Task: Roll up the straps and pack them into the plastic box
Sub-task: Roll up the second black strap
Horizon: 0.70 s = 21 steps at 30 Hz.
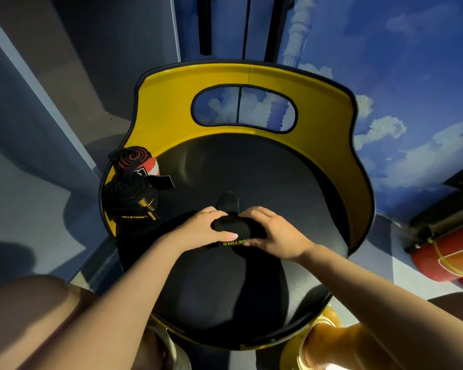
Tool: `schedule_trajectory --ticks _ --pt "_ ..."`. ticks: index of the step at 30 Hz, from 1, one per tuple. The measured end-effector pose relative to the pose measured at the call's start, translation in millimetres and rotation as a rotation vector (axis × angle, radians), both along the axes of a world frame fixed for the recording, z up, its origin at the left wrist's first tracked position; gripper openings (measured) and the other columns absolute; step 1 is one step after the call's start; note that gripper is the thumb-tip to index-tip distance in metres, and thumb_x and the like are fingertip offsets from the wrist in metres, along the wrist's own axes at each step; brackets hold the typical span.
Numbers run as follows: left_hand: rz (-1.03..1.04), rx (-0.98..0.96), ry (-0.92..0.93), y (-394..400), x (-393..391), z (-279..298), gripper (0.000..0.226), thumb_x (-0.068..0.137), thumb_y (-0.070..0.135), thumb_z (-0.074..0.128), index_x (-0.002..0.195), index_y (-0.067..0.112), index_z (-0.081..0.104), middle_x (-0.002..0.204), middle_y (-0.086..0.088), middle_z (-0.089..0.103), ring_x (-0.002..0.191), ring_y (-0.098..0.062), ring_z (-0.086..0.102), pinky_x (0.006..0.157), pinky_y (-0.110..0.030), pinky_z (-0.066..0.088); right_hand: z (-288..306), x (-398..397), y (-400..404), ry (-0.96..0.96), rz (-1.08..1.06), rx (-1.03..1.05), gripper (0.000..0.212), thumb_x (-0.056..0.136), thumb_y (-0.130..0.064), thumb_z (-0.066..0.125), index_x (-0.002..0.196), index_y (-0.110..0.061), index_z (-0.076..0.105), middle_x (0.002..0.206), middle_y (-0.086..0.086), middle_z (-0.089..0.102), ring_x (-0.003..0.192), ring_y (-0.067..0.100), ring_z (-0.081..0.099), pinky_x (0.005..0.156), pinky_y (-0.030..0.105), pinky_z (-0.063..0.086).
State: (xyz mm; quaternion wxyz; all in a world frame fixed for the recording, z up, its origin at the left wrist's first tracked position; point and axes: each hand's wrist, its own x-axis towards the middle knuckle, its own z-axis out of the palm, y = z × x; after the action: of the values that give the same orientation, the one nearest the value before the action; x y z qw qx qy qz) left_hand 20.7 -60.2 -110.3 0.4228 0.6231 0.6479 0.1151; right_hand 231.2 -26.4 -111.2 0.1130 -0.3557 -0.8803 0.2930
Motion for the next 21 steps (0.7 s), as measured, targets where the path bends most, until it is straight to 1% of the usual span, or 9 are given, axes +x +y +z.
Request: schedule_trajectory --ticks 3,5,7,10,12,15,17,19,21 --pt "0.022 0.095 0.037 -2.7 -2.4 8.2 0.06 0.076 0.051 0.068 0.129 0.027 0.05 0.123 0.011 0.044 0.115 -0.009 0.045 0.093 -0.025 0.038 6.0 -2.3 8.7 -0.023 -0.014 -0.105 0.061 0.078 -0.026 0.075 0.132 -0.017 0.048 0.127 0.0 0.052 0.113 0.009 0.048 0.093 0.011 0.033" --pt "0.013 0.184 0.037 -4.6 -3.4 14.0 0.052 0.073 0.048 0.073 0.119 0.033 0.052 0.115 0.014 0.046 0.111 -0.008 0.047 0.09 -0.025 0.041 9.2 -2.8 14.1 -0.054 -0.023 -0.206 0.06 0.079 -0.029 0.074 0.133 -0.02 0.049 0.124 -0.002 0.056 0.11 0.008 0.052 0.092 0.017 0.039" --pt "-0.056 0.243 0.089 -8.3 -1.4 18.2 0.056 0.068 0.047 0.076 0.116 0.038 0.049 0.115 0.016 0.046 0.11 -0.007 0.046 0.092 -0.029 0.043 10.2 -4.0 17.9 -0.062 -0.036 -0.309 0.055 0.081 -0.031 0.072 0.13 -0.024 0.051 0.118 -0.005 0.06 0.106 0.011 0.057 0.092 0.025 0.046" --pt "-0.107 0.269 0.199 -11.1 2.1 16.5 0.056 0.072 0.041 0.075 0.12 0.032 0.047 0.121 0.015 0.042 0.11 -0.009 0.043 0.092 -0.033 0.043 10.1 -8.5 24.0 -0.081 -0.053 -0.395 0.048 0.083 -0.033 0.069 0.128 -0.023 0.054 0.111 -0.006 0.062 0.103 0.013 0.059 0.091 0.025 0.046" --pt "-0.06 0.259 0.155 -9.0 0.1 13.3 0.051 0.076 0.038 0.073 0.12 0.029 0.049 0.122 0.015 0.042 0.111 -0.01 0.046 0.091 -0.031 0.043 8.9 -12.4 26.4 -0.076 -0.082 -0.39 0.047 0.084 -0.034 0.068 0.128 -0.021 0.054 0.114 -0.003 0.06 0.107 0.015 0.057 0.094 0.027 0.044" --pt "-0.014 0.214 0.089 -2.5 -2.1 9.8 0.048 0.08 0.036 0.069 0.123 0.026 0.051 0.122 0.013 0.043 0.113 -0.011 0.047 0.095 -0.032 0.042 7.4 -13.7 25.0 -0.009 -0.151 -0.291 0.052 0.085 -0.035 0.067 0.132 -0.02 0.05 0.122 0.002 0.053 0.114 0.017 0.052 0.102 0.031 0.041" --pt "0.018 0.18 0.046 3.0 -1.9 7.3 0.046 0.084 0.036 0.066 0.126 0.025 0.051 0.12 0.013 0.043 0.114 -0.011 0.047 0.095 -0.03 0.041 7.4 -13.1 21.8 0.016 -0.164 -0.262 0.057 0.083 -0.035 0.068 0.134 -0.021 0.047 0.124 0.003 0.052 0.116 0.015 0.05 0.103 0.028 0.039" --pt "0.054 0.137 0.013 7.8 -1.8 6.0 0.046 0.087 0.036 0.062 0.129 0.024 0.049 0.119 0.012 0.042 0.114 -0.011 0.047 0.091 -0.026 0.038 5.2 -14.2 19.2 0.017 -0.163 -0.25 0.06 0.082 -0.036 0.07 0.135 -0.021 0.046 0.126 0.001 0.051 0.117 0.013 0.048 0.103 0.025 0.037" --pt "0.087 0.102 -0.005 12.7 -1.4 5.2 0.045 0.089 0.037 0.058 0.132 0.026 0.047 0.124 0.008 0.042 0.116 -0.013 0.046 0.089 -0.026 0.037 0.8 -17.5 18.3 0.058 -0.23 -0.277 0.059 0.082 -0.037 0.069 0.135 -0.023 0.046 0.128 0.0 0.051 0.118 0.012 0.047 0.103 0.023 0.036"
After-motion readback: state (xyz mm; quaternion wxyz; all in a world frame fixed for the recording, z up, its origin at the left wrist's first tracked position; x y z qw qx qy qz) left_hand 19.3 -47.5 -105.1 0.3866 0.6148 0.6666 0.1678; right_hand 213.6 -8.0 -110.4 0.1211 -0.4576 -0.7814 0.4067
